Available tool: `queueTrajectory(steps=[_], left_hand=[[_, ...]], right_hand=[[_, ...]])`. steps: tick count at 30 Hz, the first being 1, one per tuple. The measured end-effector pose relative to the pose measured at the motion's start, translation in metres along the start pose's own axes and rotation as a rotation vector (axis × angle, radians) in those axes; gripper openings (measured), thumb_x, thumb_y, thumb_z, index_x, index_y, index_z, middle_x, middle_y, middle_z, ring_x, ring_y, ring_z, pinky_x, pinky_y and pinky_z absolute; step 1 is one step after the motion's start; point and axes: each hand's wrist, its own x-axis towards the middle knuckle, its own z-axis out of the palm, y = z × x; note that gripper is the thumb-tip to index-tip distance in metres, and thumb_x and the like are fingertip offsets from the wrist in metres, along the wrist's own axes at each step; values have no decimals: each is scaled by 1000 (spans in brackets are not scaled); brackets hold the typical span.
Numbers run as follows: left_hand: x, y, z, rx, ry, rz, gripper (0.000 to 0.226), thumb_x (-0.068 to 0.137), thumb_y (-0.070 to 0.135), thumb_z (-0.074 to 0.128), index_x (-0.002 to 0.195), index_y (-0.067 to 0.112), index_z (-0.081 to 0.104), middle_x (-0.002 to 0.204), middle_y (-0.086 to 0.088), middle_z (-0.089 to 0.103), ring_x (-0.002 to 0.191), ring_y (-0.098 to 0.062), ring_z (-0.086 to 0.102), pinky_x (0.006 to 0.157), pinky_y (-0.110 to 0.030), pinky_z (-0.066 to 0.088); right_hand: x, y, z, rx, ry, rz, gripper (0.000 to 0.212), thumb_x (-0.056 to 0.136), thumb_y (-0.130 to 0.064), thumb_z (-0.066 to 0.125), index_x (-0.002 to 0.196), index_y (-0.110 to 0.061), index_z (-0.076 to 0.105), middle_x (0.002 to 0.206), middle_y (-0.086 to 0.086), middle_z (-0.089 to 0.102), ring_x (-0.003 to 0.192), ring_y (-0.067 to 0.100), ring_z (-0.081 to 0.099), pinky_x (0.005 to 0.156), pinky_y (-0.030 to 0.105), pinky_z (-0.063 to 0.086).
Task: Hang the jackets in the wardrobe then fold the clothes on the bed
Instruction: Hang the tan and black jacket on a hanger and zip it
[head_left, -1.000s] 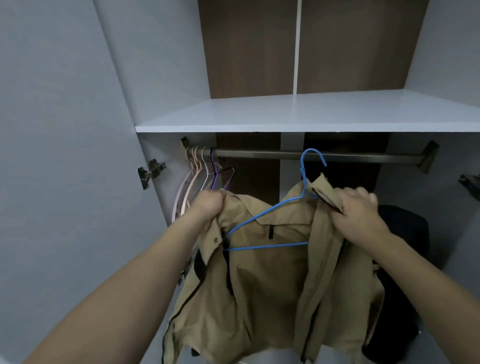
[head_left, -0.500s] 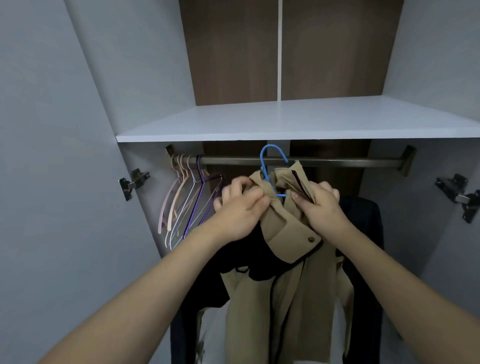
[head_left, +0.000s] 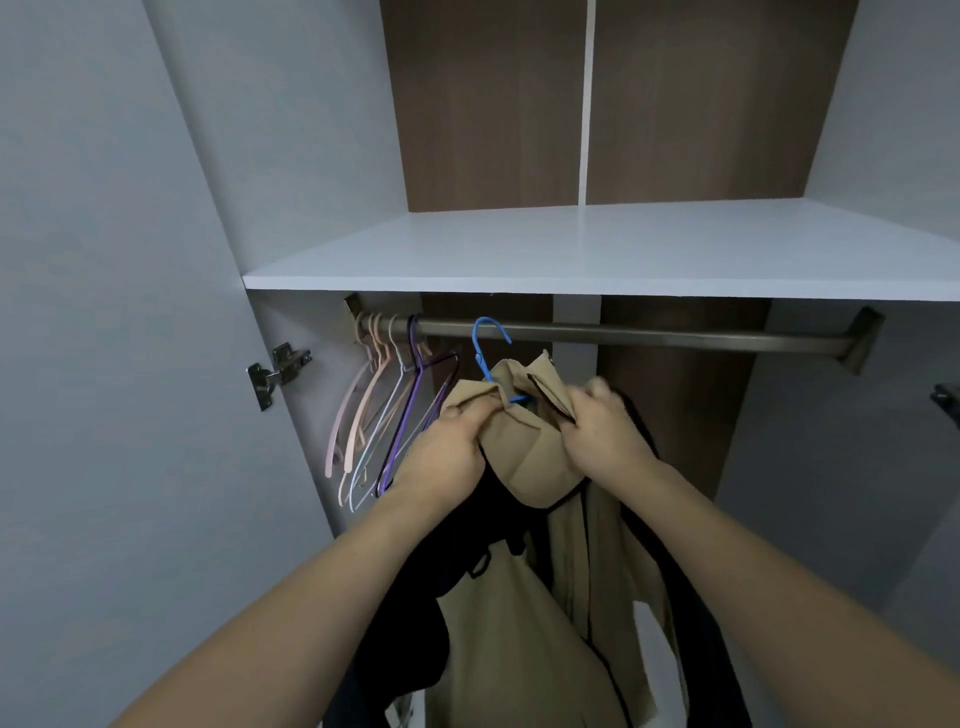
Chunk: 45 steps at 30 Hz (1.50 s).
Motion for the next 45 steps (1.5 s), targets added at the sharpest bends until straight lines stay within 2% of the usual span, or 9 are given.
queueTrajectory(steps=[5, 12, 16, 21, 30, 34, 37, 41, 45], left_hand=[[41, -21, -9, -28, 21, -94, 64, 78, 17, 33, 136, 41, 44, 136, -4, 52, 116, -32, 55, 97, -36, 46], [88, -56, -3, -173, 55, -189, 25, 84, 4, 35, 93, 27, 32, 78, 5, 46, 72, -22, 49, 65, -30, 33], [104, -64, -2, -266, 83, -196, 20, 83, 1, 35, 96, 16, 40, 88, 1, 47, 83, -18, 48, 62, -28, 34], [123, -66, 2, -239, 21, -237, 38, 90, 4, 38, 127, 9, 40, 123, -15, 49, 110, -31, 52, 91, -37, 43], [145, -106, 65, -167, 71, -227, 23, 91, 13, 44, 113, 21, 43, 121, -12, 55, 100, -33, 56, 77, -30, 36], [144, -120, 91, 195, 258, -168, 33, 91, 20, 47, 124, 22, 45, 127, -12, 54, 105, -36, 56, 75, -37, 39], [133, -128, 111, 625, 514, -79, 41, 85, 25, 54, 126, 18, 52, 131, -15, 52, 116, -37, 49, 96, -50, 37], [115, -164, 184, 761, 624, 78, 62, 87, 34, 55, 145, 17, 44, 155, -17, 32, 143, -39, 26, 117, -56, 7], [97, -209, 276, 670, 726, 120, 72, 86, 38, 55, 152, 17, 33, 159, -15, 24, 148, -35, 17, 120, -55, 3]], right_hand=[[46, -6, 33, 98, -121, 107, 30, 98, -23, 44, 127, -18, 50, 94, 2, 57, 76, 17, 49, 61, 27, 39], [100, 0, 74, 99, -228, 182, 8, 97, -23, 44, 90, -20, 49, 85, 0, 54, 69, 11, 49, 55, 24, 36], [123, -2, 91, 103, -226, 211, 12, 96, -16, 44, 86, -17, 50, 83, 0, 53, 69, 10, 47, 52, 22, 34], [142, 1, 105, 86, -197, 215, 11, 96, -9, 43, 90, -13, 50, 87, 2, 52, 74, 14, 49, 50, 20, 31], [147, 40, 154, 44, -223, 91, 17, 96, -12, 45, 106, -5, 56, 98, 13, 63, 91, 27, 61, 78, 36, 54], [151, 59, 180, 234, -66, 47, 16, 94, -20, 51, 105, -11, 58, 93, 3, 63, 81, 16, 60, 67, 28, 53], [148, 81, 205, 528, 86, 55, 16, 92, -21, 54, 108, -24, 58, 91, -14, 61, 77, -4, 55, 56, 7, 40], [133, 132, 284, 763, 173, 60, 38, 90, -21, 64, 126, -23, 52, 110, -14, 61, 103, 4, 58, 83, 17, 45], [121, 184, 378, 803, 183, 33, 49, 84, -33, 72, 125, -29, 46, 116, -11, 60, 113, 12, 57, 96, 31, 46]])
